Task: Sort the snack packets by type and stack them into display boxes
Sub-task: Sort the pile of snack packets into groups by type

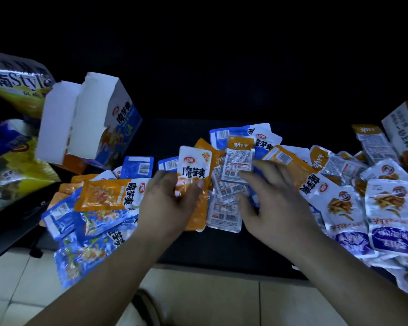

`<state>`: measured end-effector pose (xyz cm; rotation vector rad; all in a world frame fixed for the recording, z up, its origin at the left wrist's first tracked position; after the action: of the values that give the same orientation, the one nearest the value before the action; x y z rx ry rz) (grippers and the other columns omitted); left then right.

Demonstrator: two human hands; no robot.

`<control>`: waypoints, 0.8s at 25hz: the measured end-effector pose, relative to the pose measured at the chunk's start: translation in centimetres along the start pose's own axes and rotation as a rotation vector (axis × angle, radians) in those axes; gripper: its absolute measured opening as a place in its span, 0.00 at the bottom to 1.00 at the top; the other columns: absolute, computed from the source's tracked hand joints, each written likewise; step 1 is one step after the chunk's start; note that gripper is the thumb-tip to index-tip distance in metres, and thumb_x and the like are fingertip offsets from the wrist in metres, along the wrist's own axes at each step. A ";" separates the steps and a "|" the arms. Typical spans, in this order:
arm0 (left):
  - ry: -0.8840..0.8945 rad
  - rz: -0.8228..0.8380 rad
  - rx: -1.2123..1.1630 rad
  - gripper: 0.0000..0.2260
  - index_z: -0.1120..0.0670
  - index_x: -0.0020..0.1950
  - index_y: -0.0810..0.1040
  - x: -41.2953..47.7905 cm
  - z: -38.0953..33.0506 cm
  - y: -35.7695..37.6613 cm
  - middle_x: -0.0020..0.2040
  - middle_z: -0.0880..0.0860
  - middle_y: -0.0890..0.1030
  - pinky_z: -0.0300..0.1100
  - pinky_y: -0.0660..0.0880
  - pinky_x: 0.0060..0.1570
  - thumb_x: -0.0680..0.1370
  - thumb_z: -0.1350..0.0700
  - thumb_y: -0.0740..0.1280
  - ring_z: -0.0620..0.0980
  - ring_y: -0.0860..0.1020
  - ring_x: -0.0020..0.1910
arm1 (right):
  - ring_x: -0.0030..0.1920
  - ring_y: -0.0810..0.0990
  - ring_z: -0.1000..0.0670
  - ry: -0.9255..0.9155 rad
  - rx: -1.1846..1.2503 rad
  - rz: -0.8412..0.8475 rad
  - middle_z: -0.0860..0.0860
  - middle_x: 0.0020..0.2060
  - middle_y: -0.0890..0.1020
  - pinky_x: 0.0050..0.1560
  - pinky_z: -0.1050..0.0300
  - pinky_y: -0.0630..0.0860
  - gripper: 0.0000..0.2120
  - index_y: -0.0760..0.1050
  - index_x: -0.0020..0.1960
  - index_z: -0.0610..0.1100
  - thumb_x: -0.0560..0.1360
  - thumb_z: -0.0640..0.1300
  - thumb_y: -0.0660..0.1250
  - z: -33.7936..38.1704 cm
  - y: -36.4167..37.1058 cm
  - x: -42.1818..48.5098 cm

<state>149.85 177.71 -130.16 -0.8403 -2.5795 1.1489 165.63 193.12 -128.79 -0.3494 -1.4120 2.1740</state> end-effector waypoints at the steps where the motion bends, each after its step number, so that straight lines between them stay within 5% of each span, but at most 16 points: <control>1: 0.106 0.001 0.183 0.21 0.54 0.42 0.74 1.4 -0.2 -0.3 0.50 0.55 0.79 0.49 0.74 0.47 0.79 0.37 0.66 0.59 0.77 0.51 | 0.80 0.56 0.46 -0.002 0.063 0.111 0.52 0.78 0.64 0.71 0.41 0.69 0.28 0.69 0.76 0.53 0.79 0.63 0.60 0.4 1.6 -0.2; 4: 0.102 0.277 0.526 0.25 0.56 0.58 0.78 6.1 0.8 1.1 0.68 0.58 0.75 0.55 0.68 0.67 0.78 0.34 0.65 0.63 0.67 0.72 | 0.82 0.44 0.51 0.006 -0.030 0.340 0.61 0.82 0.49 0.78 0.45 0.59 0.41 0.54 0.81 0.62 0.74 0.72 0.64 0.6 4.9 -0.7; 7: 0.097 0.337 0.571 0.26 0.52 0.63 0.75 7.6 0.4 1.4 0.59 0.53 0.74 0.53 0.69 0.63 0.74 0.35 0.72 0.59 0.69 0.67 | 0.82 0.50 0.52 -0.010 -0.053 0.279 0.63 0.81 0.55 0.73 0.46 0.68 0.41 0.57 0.80 0.63 0.72 0.68 0.71 0.2 4.3 -0.2; 12: 0.017 0.311 0.094 0.24 0.49 0.67 0.74 6.5 0.4 0.8 0.55 0.48 0.79 0.50 0.79 0.53 0.74 0.47 0.78 0.52 0.80 0.55 | 0.81 0.53 0.56 0.022 0.146 0.208 0.65 0.80 0.55 0.66 0.51 0.73 0.39 0.62 0.79 0.62 0.74 0.48 0.76 -0.4 3.1 -0.6; 14: -0.017 0.223 -0.006 0.10 0.49 0.53 0.79 5.5 0.1 -0.8 0.43 0.44 0.80 0.39 0.76 0.39 0.77 0.50 0.76 0.41 0.80 0.42 | 0.79 0.60 0.51 0.032 0.157 -0.014 0.57 0.79 0.63 0.61 0.51 0.73 0.31 0.70 0.76 0.54 0.75 0.47 0.74 -1.5 0.6 -0.5; 16: -0.033 0.064 -0.066 0.11 0.50 0.40 0.76 4.1 -0.7 -3.0 0.31 0.44 0.77 0.34 0.70 0.28 0.78 0.50 0.74 0.38 0.77 0.30 | 0.79 0.59 0.44 0.131 0.020 -0.104 0.47 0.78 0.65 0.67 0.44 0.71 0.27 0.71 0.75 0.47 0.77 0.47 0.72 -4.2 -0.8 0.5; 18: -0.119 -0.036 -0.295 0.07 0.51 0.46 0.80 2.5 -1.5 -4.0 0.36 0.47 0.84 0.37 0.77 0.31 0.79 0.48 0.73 0.41 0.82 0.34 | 0.79 0.56 0.40 0.336 -0.046 0.037 0.43 0.79 0.61 0.73 0.40 0.65 0.28 0.66 0.77 0.47 0.79 0.47 0.67 -7.8 -0.2 1.5; 20: -0.275 0.042 -0.648 0.06 0.51 0.52 0.83 0.8 -2.3 -1.9 0.43 0.48 0.87 0.47 0.84 0.37 0.78 0.51 0.74 0.47 0.86 0.40 | 0.74 0.64 0.38 0.429 -0.053 0.128 0.42 0.73 0.68 0.68 0.42 0.69 0.27 0.64 0.77 0.47 0.80 0.47 0.65 -10.0 0.2 1.9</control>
<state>149.27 178.57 -127.28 -0.8979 -3.2388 0.4373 168.83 201.82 -133.09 -0.8880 -1.2308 2.0011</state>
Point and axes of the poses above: each hand's wrist, its own x-axis towards the middle knuckle, its own y-axis out of the palm, z = x × y, the point moved 10 cm from there along x, towards the middle knuckle
